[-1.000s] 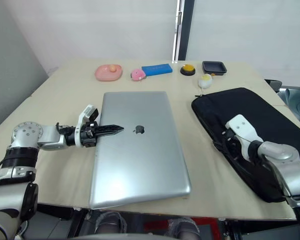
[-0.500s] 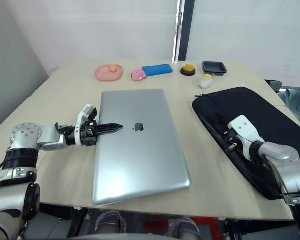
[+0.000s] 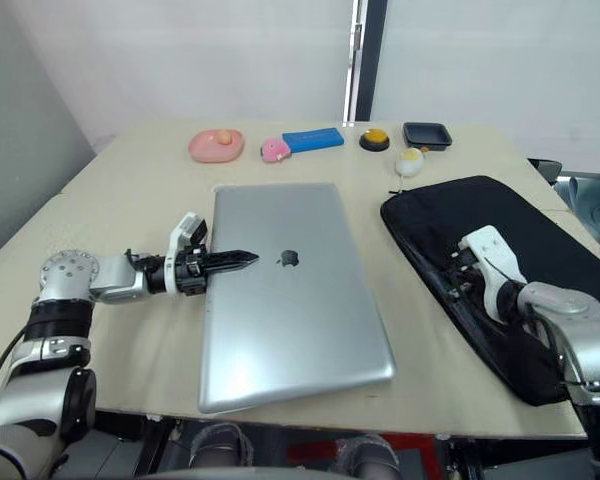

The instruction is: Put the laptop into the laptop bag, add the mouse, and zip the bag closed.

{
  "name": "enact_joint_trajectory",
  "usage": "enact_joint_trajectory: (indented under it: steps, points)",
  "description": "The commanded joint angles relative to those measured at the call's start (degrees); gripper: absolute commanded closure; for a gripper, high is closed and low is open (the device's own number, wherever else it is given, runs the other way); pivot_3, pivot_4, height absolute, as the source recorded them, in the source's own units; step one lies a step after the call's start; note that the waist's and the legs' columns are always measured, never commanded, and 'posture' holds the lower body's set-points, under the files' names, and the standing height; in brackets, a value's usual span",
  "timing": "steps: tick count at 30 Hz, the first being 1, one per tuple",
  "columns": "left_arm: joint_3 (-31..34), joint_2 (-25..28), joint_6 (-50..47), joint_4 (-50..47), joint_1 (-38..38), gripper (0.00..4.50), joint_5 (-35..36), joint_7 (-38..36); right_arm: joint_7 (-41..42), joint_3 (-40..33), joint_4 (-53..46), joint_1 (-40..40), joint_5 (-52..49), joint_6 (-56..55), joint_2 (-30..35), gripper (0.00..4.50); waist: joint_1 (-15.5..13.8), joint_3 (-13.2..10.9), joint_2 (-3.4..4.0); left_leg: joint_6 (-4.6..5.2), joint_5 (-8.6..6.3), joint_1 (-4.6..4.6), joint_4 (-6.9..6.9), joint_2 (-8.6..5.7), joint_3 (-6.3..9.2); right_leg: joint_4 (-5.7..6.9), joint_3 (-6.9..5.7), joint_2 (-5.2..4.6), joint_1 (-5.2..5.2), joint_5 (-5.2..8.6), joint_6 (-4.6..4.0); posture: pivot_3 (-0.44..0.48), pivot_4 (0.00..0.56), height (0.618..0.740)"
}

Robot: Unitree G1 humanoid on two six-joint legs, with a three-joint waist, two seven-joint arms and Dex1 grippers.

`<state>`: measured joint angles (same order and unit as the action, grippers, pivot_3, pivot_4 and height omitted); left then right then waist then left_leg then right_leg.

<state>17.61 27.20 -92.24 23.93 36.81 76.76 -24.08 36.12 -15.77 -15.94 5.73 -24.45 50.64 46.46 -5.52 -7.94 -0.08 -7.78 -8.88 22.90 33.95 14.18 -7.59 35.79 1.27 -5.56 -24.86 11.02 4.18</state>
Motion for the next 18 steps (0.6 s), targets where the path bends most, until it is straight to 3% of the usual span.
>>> enact_joint_trajectory:
  steps: [1,10,18]
  points:
    - [3.7,-1.29,-0.26,-2.57,1.33,4.14,3.62,-0.86,-0.46,-4.63,-4.05,3.09,-4.03,3.81,0.5,4.48,-0.01,0.0,0.0,0.0,0.0,0.0,0.0,0.0,0.0,0.0,0.0,0.0,0.0,0.0,0.0,0.0,0.15,0.74]
    - [4.84,-4.45,-0.17,-0.58,2.52,4.14,2.66,1.96,-2.34,-9.48,-5.51,11.85,-10.52,12.19,2.44,4.48,-0.16,-0.01,0.01,-0.08,0.05,0.01,0.0,-0.01,-0.01,-0.02,0.01,0.0,0.0,0.0,0.0,0.0,0.15,0.74]
    - [8.39,-10.96,0.91,1.66,6.12,4.14,5.77,9.67,-5.99,-12.18,-7.39,17.62,-16.58,21.0,1.37,4.48,-0.6,-0.01,0.02,-0.09,0.09,0.02,0.0,-0.01,0.0,-0.04,0.01,0.0,0.0,-0.01,0.0,0.0,0.15,0.74]
